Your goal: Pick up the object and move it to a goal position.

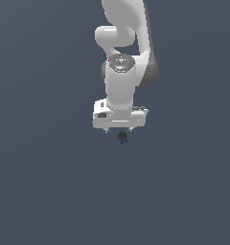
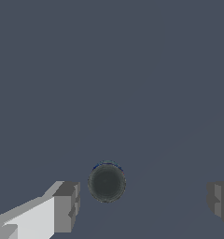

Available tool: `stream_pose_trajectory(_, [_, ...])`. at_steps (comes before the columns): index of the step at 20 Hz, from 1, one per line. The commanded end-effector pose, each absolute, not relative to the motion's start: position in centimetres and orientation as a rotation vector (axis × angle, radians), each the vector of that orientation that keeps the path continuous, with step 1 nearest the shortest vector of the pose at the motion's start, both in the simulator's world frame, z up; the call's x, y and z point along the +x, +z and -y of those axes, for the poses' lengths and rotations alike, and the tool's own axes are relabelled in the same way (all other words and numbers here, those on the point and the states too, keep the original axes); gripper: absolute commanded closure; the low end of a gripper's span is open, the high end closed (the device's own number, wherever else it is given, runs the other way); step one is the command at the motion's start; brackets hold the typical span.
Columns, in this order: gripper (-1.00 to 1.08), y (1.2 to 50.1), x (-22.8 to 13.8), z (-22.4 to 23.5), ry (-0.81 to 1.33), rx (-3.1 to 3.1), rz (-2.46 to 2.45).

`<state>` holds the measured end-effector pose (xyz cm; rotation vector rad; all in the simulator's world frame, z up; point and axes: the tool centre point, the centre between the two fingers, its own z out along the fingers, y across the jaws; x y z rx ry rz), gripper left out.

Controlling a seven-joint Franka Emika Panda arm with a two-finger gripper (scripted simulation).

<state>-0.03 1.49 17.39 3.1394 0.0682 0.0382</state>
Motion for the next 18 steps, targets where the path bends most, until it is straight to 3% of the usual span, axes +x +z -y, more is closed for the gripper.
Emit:
stream_pose_trajectory(1, [-0.92,17.4,0.0,-1.5,0.038,3.139,-0.068])
stream_pose_trajectory(18, [-0.92,16.0,-1.1,-0.9,-0.02,3.158,-0.072])
